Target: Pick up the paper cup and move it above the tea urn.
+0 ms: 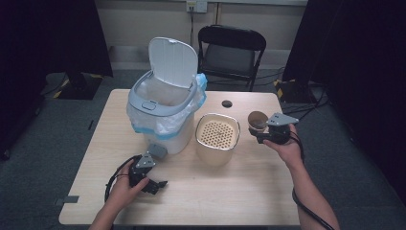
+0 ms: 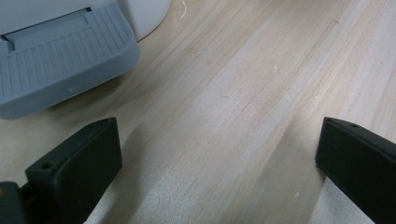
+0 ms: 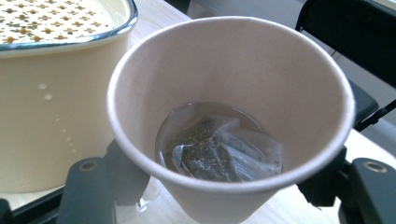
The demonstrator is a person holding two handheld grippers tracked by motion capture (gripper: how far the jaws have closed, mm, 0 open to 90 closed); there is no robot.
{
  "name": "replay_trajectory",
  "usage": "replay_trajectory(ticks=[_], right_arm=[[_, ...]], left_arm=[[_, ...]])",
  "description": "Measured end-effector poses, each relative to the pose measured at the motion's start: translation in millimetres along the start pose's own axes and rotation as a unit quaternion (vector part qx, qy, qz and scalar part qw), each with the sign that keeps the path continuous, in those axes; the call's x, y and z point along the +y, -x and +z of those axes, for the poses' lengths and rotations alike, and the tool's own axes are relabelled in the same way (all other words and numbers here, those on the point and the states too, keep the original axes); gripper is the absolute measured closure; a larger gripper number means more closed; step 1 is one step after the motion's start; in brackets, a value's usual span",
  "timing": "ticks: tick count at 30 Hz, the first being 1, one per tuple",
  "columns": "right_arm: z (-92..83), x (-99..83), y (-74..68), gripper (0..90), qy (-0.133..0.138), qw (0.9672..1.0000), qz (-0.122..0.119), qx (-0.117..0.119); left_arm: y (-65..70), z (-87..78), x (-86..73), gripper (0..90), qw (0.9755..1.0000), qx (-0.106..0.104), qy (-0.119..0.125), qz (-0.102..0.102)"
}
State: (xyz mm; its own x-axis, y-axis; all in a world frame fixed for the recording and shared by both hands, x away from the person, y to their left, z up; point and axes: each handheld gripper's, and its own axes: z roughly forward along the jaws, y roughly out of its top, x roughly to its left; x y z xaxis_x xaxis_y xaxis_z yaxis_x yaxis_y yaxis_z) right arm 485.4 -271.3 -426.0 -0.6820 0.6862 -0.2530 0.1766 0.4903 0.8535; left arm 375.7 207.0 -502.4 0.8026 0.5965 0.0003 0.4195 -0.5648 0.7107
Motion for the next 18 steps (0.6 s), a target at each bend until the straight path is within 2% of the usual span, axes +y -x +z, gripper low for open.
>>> replay_trajectory(ticks=[3, 11, 18], right_arm=[[4.1, 5.6, 0.1, 31.2, 0.000, 0.9998, -0.017, -0.004], [8.5, 15.5, 1.7, 31.2, 0.007, 0.9994, -0.034, -0.003], [8.2, 29.5, 3.3, 31.3, 0.016, 0.9975, -0.068, -0.012]], left_arm=[[0.0, 0.0, 0.0, 0.0, 1.0000, 0.000, 0.000, 0.000], [0.1, 0.1, 0.0, 0.0, 1.0000, 0.000, 0.000, 0.000], [0.0, 0.0, 0.0, 0.0, 1.0000, 0.000, 0.000, 0.000]])
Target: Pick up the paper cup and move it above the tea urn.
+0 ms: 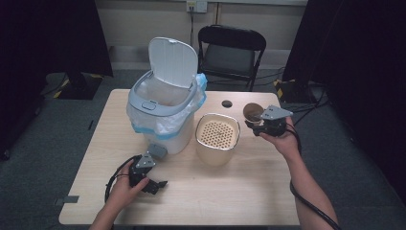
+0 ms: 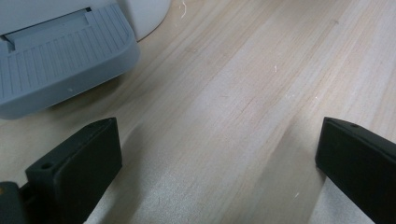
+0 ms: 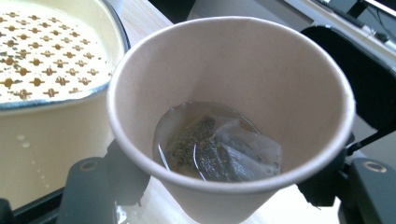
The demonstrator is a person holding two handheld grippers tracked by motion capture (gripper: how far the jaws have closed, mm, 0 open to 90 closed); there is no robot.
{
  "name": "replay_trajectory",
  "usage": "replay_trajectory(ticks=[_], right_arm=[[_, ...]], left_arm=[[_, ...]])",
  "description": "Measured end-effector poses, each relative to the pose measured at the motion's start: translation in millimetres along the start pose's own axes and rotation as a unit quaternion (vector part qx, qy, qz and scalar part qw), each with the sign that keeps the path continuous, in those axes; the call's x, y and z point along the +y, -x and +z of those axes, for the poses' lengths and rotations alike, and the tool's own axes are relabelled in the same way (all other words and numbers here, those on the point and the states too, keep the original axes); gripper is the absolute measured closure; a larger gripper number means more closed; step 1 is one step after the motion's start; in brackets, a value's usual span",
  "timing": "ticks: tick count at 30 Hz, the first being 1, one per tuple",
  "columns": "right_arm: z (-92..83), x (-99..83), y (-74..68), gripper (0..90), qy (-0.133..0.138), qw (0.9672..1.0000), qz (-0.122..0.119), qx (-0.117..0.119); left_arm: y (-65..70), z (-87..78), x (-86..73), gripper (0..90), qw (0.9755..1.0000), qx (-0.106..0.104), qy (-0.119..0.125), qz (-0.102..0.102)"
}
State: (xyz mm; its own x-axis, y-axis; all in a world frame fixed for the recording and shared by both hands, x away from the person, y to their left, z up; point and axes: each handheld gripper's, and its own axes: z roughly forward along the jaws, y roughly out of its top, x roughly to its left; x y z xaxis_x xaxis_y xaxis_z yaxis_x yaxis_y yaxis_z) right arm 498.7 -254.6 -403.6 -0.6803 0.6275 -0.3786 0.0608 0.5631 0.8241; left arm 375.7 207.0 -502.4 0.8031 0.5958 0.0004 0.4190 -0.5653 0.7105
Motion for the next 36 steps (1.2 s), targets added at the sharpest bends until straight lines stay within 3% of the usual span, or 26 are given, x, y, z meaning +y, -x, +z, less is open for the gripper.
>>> replay_trajectory(ticks=[9, 22, 28, 36], right_arm=[[2.4, 16.2, -3.6, 31.4, -0.002, 0.9989, -0.048, -0.002], [2.6, 31.3, -9.8, 31.9, 0.001, 0.9952, -0.097, -0.015], [1.3, 37.1, -11.5, 31.9, 0.002, 0.9919, -0.125, -0.020], [-0.9, 44.0, -15.4, 32.1, 0.000, 0.9851, -0.170, -0.029]], left_arm=[[0.0, 0.0, 0.0, 0.0, 1.0000, 0.000, 0.000, 0.000], [0.0, 0.0, 0.0, 0.0, 1.0000, 0.000, 0.000, 0.000], [-0.1, 0.0, 0.0, 0.0, 1.0000, 0.000, 0.000, 0.000], [0.0, 0.0, 0.0, 0.0, 1.0000, 0.000, 0.000, 0.000]])
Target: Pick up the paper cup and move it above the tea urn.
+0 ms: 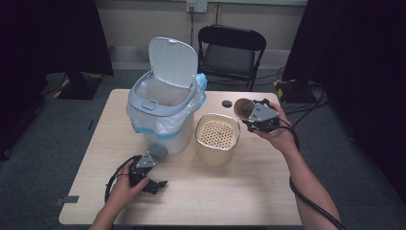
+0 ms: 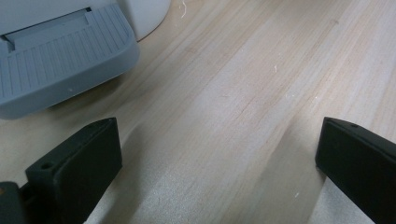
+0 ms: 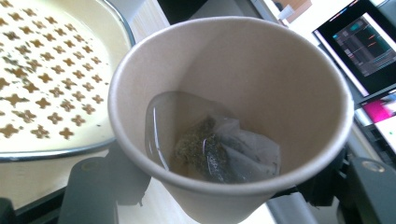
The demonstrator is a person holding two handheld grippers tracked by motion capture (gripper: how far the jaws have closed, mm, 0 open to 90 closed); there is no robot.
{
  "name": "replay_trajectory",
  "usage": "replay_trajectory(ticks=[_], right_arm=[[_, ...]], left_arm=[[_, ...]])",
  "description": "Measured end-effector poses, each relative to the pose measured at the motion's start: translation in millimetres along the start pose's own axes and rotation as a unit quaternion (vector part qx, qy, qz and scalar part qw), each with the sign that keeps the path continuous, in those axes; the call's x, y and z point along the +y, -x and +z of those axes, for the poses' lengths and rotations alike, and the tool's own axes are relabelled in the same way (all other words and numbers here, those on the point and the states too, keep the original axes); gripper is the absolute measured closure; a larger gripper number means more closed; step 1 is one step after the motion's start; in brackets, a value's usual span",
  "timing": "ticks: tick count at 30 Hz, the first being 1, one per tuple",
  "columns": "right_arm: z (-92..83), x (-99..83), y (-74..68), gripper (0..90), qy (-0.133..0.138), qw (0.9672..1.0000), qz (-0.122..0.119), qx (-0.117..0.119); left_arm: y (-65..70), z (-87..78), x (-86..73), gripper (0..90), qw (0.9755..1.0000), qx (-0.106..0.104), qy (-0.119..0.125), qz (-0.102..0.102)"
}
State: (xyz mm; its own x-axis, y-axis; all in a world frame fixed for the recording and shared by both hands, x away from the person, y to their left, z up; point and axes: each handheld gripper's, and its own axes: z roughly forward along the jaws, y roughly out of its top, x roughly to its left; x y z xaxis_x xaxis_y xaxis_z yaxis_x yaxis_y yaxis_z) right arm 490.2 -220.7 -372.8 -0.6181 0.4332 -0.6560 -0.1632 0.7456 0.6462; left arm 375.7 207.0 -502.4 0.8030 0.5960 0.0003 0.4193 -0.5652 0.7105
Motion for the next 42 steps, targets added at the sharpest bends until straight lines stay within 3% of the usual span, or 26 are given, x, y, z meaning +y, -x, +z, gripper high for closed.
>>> replay_trajectory(ticks=[5, 10, 16, 26, 28, 30, 32, 33, 34, 37, 39, 40, 41, 42], right_arm=[[-2.5, 4.3, -1.0, 32.2, -0.004, 0.9991, -0.041, -0.007], [-3.8, 6.7, -1.7, 32.2, -0.001, 0.9988, -0.048, -0.011], [-5.1, 11.0, -4.3, 32.4, -0.007, 0.9972, -0.072, -0.017], [-6.6, 24.0, -7.1, 32.4, -0.014, 0.9913, -0.129, -0.021], [-5.7, 26.9, -8.2, 32.5, -0.023, 0.9871, -0.156, -0.028], [-5.5, 27.4, -8.2, 32.5, -0.023, 0.9869, -0.157, -0.028], [-4.9, 28.7, -8.6, 32.5, -0.032, 0.9838, -0.173, -0.035], [-3.9, 29.6, -9.2, 32.5, -0.038, 0.9805, -0.189, -0.038], [-3.9, 29.6, -9.2, 32.5, -0.038, 0.9805, -0.189, -0.038], [-1.0, 33.9, -11.7, 32.7, -0.054, 0.9733, -0.219, -0.045], [0.3, 37.5, -14.0, 32.8, -0.063, 0.9648, -0.250, -0.053], [0.3, 37.5, -14.0, 32.8, -0.063, 0.9648, -0.250, -0.053], [1.0, 40.8, -15.4, 32.9, -0.068, 0.9576, -0.272, -0.065], [1.0, 40.8, -15.4, 32.9, -0.068, 0.9576, -0.272, -0.065]], left_arm=[[-0.1, -0.1, 0.0, 0.0, 1.0000, 0.000, 0.000, 0.000], [-0.1, -0.1, 0.0, 0.0, 1.0000, 0.000, 0.000, 0.000], [0.0, 0.0, 0.0, 0.0, 1.0000, 0.000, 0.001, -0.001], [0.1, 0.0, 0.0, 0.0, 1.0000, 0.000, 0.001, -0.001], [0.0, 0.0, 0.0, 0.0, 1.0000, 0.000, 0.001, -0.001], [0.0, 0.0, 0.0, 0.0, 1.0000, 0.000, 0.001, -0.001], [0.0, 0.0, 0.0, 0.0, 1.0000, 0.000, 0.001, -0.001], [0.0, 0.0, 0.0, 0.0, 1.0000, 0.000, 0.001, -0.001], [0.0, 0.0, 0.0, 0.0, 1.0000, 0.000, 0.001, -0.001], [0.0, 0.0, 0.0, 0.0, 1.0000, 0.000, 0.001, -0.001], [0.0, 0.0, 0.0, 0.0, 1.0000, 0.000, 0.001, -0.001], [0.0, 0.0, 0.0, 0.0, 1.0000, 0.000, 0.001, -0.001], [0.0, 0.0, 0.0, 0.0, 1.0000, 0.000, 0.001, -0.001], [0.0, 0.0, 0.0, 0.0, 1.0000, 0.000, 0.001, -0.001]])
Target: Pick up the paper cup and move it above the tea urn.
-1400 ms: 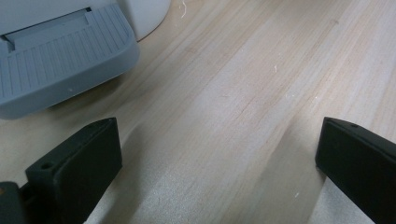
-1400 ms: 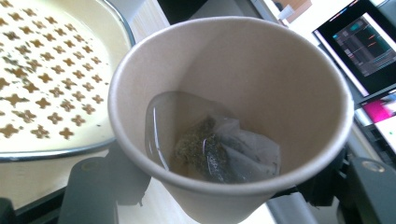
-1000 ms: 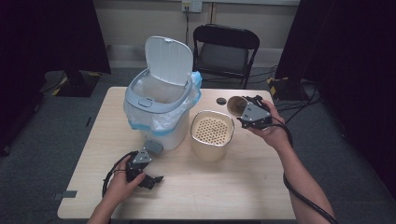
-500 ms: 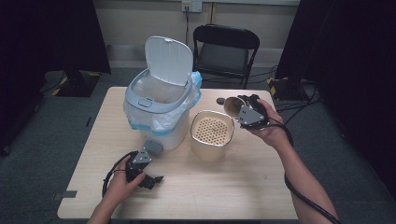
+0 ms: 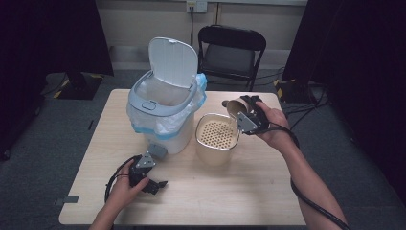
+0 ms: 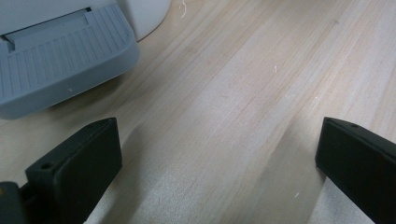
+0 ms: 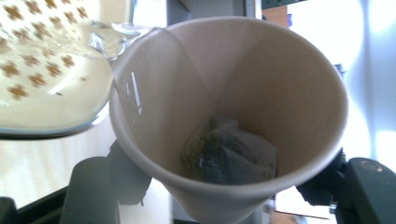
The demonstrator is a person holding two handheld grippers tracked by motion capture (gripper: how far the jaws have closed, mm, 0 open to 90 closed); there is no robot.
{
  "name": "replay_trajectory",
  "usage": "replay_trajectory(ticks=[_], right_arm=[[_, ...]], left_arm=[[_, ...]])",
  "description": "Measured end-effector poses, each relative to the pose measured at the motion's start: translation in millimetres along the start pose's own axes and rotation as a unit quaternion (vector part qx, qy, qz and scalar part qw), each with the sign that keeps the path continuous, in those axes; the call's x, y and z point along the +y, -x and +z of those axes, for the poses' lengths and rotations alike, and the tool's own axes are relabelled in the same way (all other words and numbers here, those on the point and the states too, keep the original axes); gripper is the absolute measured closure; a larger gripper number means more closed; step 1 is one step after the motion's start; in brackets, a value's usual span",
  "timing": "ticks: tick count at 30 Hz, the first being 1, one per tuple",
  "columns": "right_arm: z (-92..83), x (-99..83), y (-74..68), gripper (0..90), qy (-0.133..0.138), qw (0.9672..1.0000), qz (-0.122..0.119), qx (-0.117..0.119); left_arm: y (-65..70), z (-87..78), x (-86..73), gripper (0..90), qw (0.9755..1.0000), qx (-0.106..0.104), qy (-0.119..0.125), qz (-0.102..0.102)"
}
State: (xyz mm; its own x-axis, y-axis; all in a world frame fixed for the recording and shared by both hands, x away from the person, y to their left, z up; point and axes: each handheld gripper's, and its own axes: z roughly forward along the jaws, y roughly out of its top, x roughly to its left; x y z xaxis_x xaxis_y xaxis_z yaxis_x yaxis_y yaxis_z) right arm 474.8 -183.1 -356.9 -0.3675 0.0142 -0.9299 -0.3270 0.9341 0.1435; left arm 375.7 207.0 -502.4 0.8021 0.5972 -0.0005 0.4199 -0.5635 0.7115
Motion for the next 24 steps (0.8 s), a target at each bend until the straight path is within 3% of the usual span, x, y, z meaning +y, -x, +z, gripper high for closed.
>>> replay_trajectory(ticks=[1, 2, 3, 4, 6, 7, 8, 9, 12, 13, 17, 18, 19, 22, 24], right_arm=[[-0.3, 4.2, 0.0, 32.9, -0.012, 0.9989, -0.042, -0.014], [-0.3, 4.2, 0.0, 32.9, -0.012, 0.9989, -0.042, -0.014], [-0.5, 7.7, -0.7, 33.0, -0.021, 0.9969, -0.070, -0.027], [-0.5, 7.7, -0.7, 33.0, -0.021, 0.9969, -0.070, -0.027], [-1.1, 12.5, -2.1, 32.9, -0.035, 0.9907, -0.120, -0.055], [-1.6, 14.2, -2.7, 32.9, -0.043, 0.9880, -0.134, -0.063], [-1.6, 14.2, -2.7, 32.9, -0.043, 0.9880, -0.134, -0.063], [-2.1, 17.5, -4.0, 32.9, -0.050, 0.9820, -0.164, -0.078], [-2.4, 20.3, -5.4, 32.9, -0.053, 0.9792, -0.177, -0.084], [-2.5, 23.3, -5.3, 32.9, -0.053, 0.9754, -0.194, -0.090], [-2.5, 24.4, -5.7, 32.9, -0.054, 0.9727, -0.205, -0.095], [-2.9, 24.5, -5.5, 32.9, -0.058, 0.9692, -0.216, -0.104], [-3.1, 24.7, -5.0, 32.9, -0.058, 0.9686, -0.218, -0.105], [-4.1, 24.6, -2.4, 32.8, -0.054, 0.9709, -0.209, -0.105], [-5.6, 24.0, -0.5, 32.6, -0.050, 0.9775, -0.180, -0.097]], left_arm=[[0.0, 0.0, 0.0, 0.0, 1.0000, 0.000, 0.000, 0.000], [0.0, 0.0, 0.0, 0.0, 1.0000, 0.000, 0.000, 0.000], [0.0, 0.0, 0.0, 0.0, 1.0000, 0.000, 0.000, 0.000], [0.0, 0.0, 0.0, 0.0, 1.0000, 0.000, 0.000, 0.000], [0.0, 0.0, 0.0, 0.0, 1.0000, 0.000, 0.000, 0.000], [0.0, 0.0, 0.0, 0.0, 1.0000, 0.000, 0.000, 0.000], [0.0, 0.0, 0.0, 0.0, 1.0000, 0.000, 0.000, 0.000], [0.0, 0.0, 0.0, 0.0, 1.0000, 0.000, 0.000, 0.000], [0.0, 0.0, 0.0, 0.0, 1.0000, 0.000, 0.000, 0.000], [0.0, 0.0, 0.0, 0.0, 1.0000, 0.000, 0.000, 0.000], [0.3, 0.2, -0.1, 0.0, 1.0000, 0.000, 0.002, -0.003], [0.4, 0.2, -0.1, 0.0, 1.0000, 0.000, 0.002, -0.003], [0.4, 0.2, -0.1, 0.0, 1.0000, 0.000, 0.002, -0.003], [0.4, 0.2, -0.1, 0.0, 1.0000, 0.000, 0.002, -0.003], [0.4, 0.2, -0.1, 0.0, 1.0000, 0.000, 0.002, -0.003]])
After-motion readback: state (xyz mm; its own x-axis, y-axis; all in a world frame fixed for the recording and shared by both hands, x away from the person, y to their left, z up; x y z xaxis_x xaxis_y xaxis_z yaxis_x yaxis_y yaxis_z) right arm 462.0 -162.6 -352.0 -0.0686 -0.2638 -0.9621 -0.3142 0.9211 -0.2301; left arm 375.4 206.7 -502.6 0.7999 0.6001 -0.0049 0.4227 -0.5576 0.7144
